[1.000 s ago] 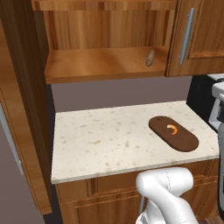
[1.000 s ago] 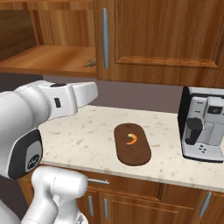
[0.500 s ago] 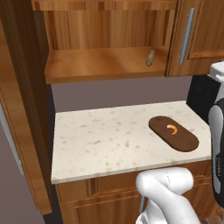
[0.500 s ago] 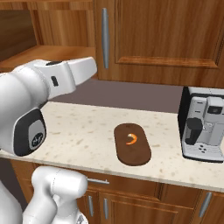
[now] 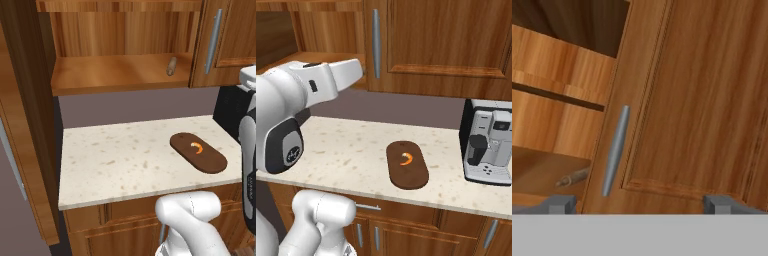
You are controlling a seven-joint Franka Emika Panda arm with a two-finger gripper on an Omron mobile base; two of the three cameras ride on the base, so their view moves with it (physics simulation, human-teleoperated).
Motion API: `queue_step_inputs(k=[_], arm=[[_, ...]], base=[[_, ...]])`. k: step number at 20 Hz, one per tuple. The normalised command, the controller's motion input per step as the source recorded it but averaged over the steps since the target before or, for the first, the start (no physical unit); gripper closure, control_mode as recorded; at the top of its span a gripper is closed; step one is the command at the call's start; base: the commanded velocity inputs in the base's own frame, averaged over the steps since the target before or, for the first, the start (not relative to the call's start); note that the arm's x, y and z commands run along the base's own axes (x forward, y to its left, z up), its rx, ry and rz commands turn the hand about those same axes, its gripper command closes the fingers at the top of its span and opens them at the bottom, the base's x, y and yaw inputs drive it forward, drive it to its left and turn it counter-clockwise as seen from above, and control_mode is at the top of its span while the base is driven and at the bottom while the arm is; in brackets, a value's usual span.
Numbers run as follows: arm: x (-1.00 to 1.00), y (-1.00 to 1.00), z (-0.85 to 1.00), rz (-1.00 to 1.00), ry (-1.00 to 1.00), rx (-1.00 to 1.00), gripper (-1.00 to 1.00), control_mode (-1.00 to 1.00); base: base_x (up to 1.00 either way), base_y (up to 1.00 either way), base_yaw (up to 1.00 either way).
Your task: Open the cabinet, retrieve the rolling pin, and place it next to the meat on the cutting board to prepare for tenderizing.
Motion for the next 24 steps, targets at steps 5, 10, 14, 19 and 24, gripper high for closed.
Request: queue_step_inputs(k=[5,10,14,19,24], arm=[[0.0,0.07,-0.05,0.05,-0.08,0.04,-1.0,-1.0],[0.03,0.0,-0.08,0.02,-0.14,0.03,-1.0,-1.0],[0.25,0.0,-0.12,0.0,-0.14,0.01,-1.0,-1.0],[0.37,0.04,-0.08,0.0,-0.02,0.02,-1.0,-1.0],[0.43,0.0,0.0,0.03,0.0,0.05,-1.0,-1.0]], base=[[0.0,0.0,0.0],[0.0,0.0,0.0],[0.0,0.0,0.0],[0.0,0.0,0.0],[0.0,0.0,0.0]])
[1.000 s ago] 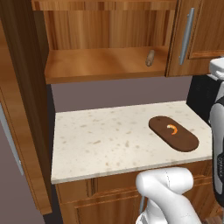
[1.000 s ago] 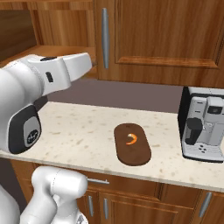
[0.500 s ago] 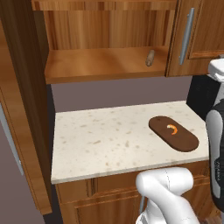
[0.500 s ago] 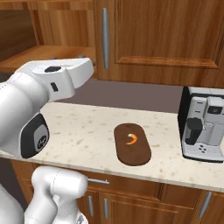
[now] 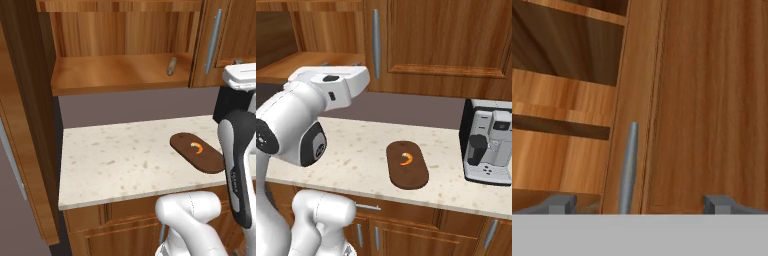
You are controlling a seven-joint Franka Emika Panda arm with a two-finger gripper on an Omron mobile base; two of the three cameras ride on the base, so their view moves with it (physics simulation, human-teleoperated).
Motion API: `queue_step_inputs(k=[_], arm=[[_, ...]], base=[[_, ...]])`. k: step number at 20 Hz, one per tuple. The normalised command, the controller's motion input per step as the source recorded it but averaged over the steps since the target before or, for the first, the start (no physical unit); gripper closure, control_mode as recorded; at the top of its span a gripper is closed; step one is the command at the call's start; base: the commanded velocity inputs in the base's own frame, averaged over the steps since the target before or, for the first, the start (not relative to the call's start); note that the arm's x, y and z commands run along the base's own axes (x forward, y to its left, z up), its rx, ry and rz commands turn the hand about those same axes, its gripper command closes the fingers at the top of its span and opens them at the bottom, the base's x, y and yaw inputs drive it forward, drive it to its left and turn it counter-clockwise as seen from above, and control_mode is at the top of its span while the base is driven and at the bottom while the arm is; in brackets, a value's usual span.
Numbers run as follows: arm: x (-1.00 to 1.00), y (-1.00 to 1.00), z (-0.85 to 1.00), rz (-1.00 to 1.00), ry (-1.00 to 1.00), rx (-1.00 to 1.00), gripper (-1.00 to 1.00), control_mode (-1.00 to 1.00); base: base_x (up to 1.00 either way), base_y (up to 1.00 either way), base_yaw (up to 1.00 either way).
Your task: Open the cabinet, retrieve the rolling pin, and place it next to the meat on the cutting board to prepare for tenderizing.
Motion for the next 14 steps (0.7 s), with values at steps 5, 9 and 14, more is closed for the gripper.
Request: queue_step_inputs(k=[5,9,14], arm=[[0.34,0.0,0.0,0.04,0.0,0.05,-1.0,-1.0],[0.27,0.0,0.0,0.06,0.0,0.03,-1.0,-1.0],[0.29,0.0,0.0,0.06,0.0,0.01,-1.0,-1.0]], base=[[0.0,0.0,0.0],[0.0,0.0,0.0],[0.0,0.0,0.0]])
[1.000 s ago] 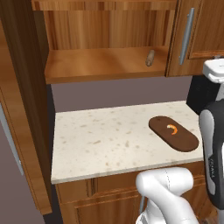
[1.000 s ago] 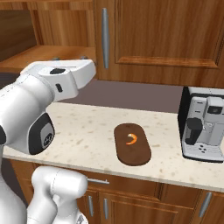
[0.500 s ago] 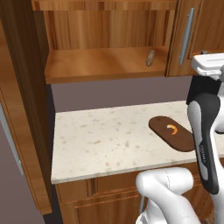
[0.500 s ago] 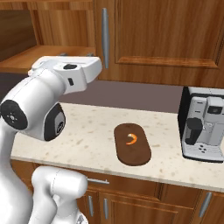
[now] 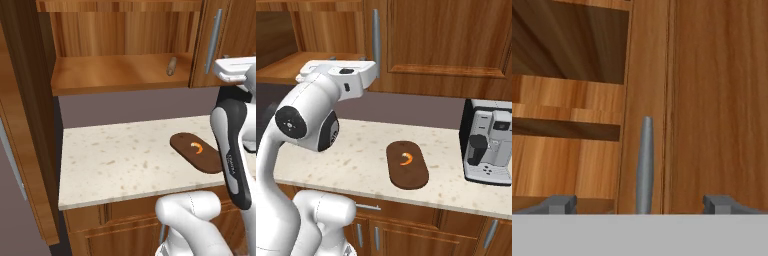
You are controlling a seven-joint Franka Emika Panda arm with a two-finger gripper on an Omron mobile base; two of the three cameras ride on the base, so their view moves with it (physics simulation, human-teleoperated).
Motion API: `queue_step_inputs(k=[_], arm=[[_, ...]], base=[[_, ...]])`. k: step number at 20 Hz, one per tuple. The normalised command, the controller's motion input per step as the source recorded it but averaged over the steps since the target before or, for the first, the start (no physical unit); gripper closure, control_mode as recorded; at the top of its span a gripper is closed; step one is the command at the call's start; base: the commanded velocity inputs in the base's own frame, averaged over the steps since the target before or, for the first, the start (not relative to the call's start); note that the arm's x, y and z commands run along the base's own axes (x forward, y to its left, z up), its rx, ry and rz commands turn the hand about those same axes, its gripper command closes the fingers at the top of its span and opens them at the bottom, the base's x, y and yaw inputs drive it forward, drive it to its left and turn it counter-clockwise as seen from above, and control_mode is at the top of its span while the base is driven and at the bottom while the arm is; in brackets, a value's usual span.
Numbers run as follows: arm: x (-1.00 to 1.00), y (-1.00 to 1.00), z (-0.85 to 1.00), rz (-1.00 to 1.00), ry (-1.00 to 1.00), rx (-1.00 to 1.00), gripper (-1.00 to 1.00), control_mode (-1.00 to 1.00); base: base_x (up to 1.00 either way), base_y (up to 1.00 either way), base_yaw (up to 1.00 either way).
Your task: Open the cabinet, retrieve the rolling pin, and place it next to the meat on the cutting board to prepare for tenderizing.
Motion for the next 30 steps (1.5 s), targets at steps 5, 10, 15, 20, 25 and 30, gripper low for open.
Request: queue_step_inputs(k=[5,10,15,20,25,30], arm=[[0.18,0.0,0.0,0.02,0.0,0.0,-1.0,-1.0],[0.1,0.0,0.0,0.0,-0.01,0.0,-1.0,-1.0],[0.2,0.0,0.0,0.0,-0.02,0.0,-1.0,-1.0],[0.22,0.0,0.0,0.0,-0.01,0.0,-1.0,-1.0],[0.12,0.0,-0.03,0.0,0.0,0.0,-1.0,-1.0],[0.14,-0.01,-0.01,0.01,0.0,0.0,-1.0,-1.0]], base=[[0.0,0.0,0.0],[0.0,0.0,0.0],[0.0,0.0,0.0],[0.0,0.0,0.0],[0.0,0.0,0.0],[0.0,0.0,0.0]])
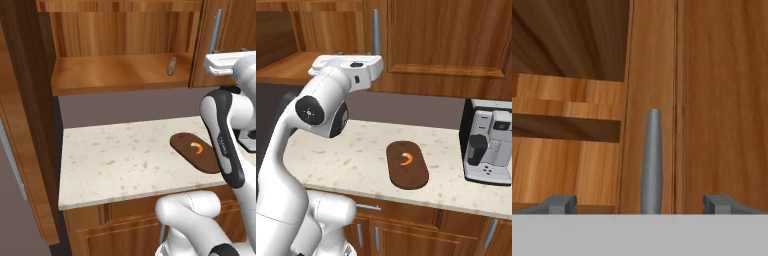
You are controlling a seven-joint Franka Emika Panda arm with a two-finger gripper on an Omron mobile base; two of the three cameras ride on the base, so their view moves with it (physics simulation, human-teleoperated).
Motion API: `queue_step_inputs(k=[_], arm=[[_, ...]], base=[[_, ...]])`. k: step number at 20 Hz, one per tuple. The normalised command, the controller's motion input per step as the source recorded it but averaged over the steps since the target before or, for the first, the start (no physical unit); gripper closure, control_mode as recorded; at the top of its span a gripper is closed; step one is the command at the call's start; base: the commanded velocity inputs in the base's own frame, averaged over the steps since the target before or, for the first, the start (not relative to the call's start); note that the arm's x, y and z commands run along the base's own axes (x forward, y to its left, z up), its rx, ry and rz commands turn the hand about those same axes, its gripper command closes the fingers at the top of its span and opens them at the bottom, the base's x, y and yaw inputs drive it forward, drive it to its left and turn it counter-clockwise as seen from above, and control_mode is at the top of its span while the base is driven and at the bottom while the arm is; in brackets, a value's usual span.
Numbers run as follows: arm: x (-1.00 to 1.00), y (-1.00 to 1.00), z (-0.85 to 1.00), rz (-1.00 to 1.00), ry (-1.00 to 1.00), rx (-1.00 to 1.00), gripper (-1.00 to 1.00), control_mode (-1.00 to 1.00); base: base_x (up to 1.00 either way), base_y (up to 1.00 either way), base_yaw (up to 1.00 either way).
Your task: Open the cabinet, retrieve the rolling pin, and place it next to the meat on the cutting board to prepare for tenderizing.
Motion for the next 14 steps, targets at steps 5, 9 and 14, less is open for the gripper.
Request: queue_step_inputs(k=[5,9,14], arm=[[0.21,-0.05,0.0,0.01,0.0,0.0,-1.0,-1.0],[0.2,-0.09,0.0,0.03,0.0,0.0,-1.0,-1.0],[0.11,-0.1,-0.02,0.04,0.0,0.0,-1.0,-1.0]], base=[[0.0,0.0,0.0],[0.0,0.0,0.0],[0.0,0.0,0.0]])
